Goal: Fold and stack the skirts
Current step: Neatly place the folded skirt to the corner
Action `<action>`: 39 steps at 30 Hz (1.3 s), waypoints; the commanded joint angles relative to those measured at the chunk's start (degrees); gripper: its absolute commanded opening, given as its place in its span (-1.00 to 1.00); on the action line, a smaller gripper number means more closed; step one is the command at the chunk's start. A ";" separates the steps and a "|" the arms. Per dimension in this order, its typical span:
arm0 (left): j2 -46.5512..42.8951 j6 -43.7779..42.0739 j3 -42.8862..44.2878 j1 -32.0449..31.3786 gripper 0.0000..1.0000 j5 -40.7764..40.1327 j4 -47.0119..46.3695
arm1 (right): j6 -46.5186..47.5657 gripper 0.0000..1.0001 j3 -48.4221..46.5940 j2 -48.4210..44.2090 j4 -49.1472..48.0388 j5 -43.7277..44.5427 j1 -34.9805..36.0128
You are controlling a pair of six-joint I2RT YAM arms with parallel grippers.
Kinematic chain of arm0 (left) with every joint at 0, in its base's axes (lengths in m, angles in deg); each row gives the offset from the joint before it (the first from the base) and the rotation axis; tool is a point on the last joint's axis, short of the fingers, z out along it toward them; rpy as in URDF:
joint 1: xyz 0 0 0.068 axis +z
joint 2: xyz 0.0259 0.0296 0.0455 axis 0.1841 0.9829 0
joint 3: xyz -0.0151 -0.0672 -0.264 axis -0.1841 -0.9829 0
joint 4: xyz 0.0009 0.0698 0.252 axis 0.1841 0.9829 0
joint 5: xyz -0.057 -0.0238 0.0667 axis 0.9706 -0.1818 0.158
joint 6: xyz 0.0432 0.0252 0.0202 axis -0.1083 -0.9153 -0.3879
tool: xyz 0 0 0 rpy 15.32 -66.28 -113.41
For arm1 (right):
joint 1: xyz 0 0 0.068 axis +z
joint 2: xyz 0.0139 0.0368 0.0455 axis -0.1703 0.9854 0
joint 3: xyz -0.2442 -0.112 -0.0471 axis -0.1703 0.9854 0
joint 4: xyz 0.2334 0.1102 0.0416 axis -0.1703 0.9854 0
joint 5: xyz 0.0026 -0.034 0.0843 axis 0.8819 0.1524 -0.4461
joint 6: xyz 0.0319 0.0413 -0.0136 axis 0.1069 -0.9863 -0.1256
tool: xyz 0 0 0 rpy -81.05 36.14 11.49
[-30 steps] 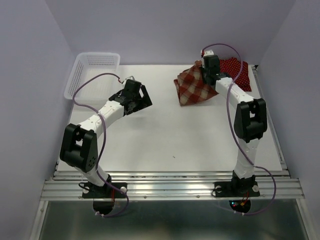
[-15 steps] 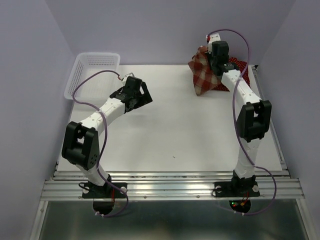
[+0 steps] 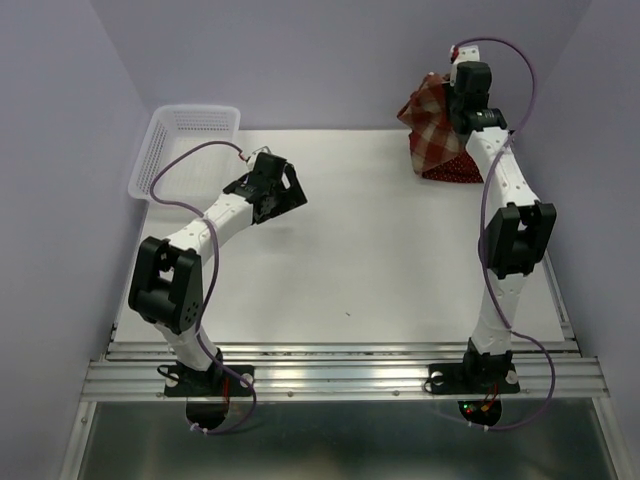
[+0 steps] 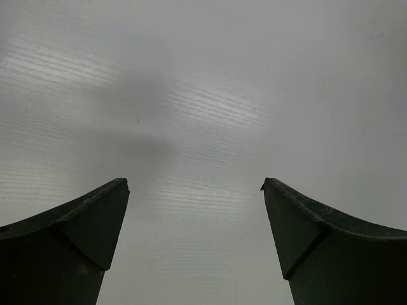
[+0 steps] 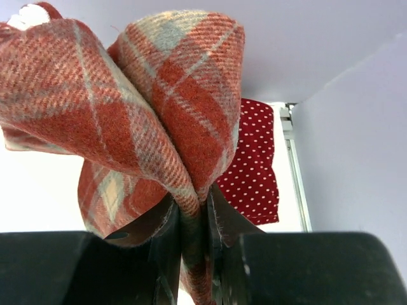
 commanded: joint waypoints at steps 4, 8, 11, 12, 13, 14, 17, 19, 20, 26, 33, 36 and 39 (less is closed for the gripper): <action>3.76 0.21 5.80 0.37 0.97 1.36 -0.36 | -6.11 -0.99 -6.96 6.65 -1.86 -10.08 -7.80; 5.79 0.21 7.81 0.37 0.97 1.62 0.69 | -11.04 -0.98 -10.20 12.27 -1.95 -15.89 -12.45; 7.46 0.04 9.83 0.45 0.97 1.80 1.66 | -14.03 -0.91 -13.90 15.97 -2.82 -18.27 -15.70; 7.72 0.12 10.45 0.37 0.97 1.80 1.83 | -14.56 -0.87 -13.99 17.72 -5.01 -18.18 -16.32; 7.98 0.12 10.80 0.37 0.97 1.80 1.84 | -14.82 -0.87 -13.99 18.61 -5.98 -18.01 -16.93; 8.68 0.04 11.76 0.37 0.97 1.88 2.18 | -14.39 -0.82 -14.25 20.44 -7.21 -18.62 -17.46; 10.53 -0.32 14.22 0.37 0.97 2.15 3.58 | -15.00 -0.46 -15.22 23.44 -8.10 -16.44 -18.17; 12.02 -0.58 15.72 0.37 0.97 2.24 5.16 | -15.87 0.02 -15.14 23.80 -8.10 -14.67 -18.70; 12.38 -1.02 17.21 0.37 0.97 2.32 5.61 | -16.14 0.76 -14.96 23.71 -8.10 -14.58 -18.70; 12.38 -1.99 18.28 0.37 0.97 1.19 6.32 | -18.51 1.00 -11.20 16.52 -7.93 -17.39 -18.70; 7.20 -5.50 19.94 1.15 0.97 -2.41 5.36 | -23.52 1.00 7.31 -2.36 -8.01 -20.20 -18.70; 1.95 -7.96 20.47 2.47 0.97 -5.75 1.94 | -28.43 1.00 21.61 -13.70 -10.12 -24.41 -18.70; -2.81 -8.57 17.07 3.35 0.97 -14.25 -2.63 | -34.14 1.00 35.62 -27.11 -15.20 -19.78 -18.17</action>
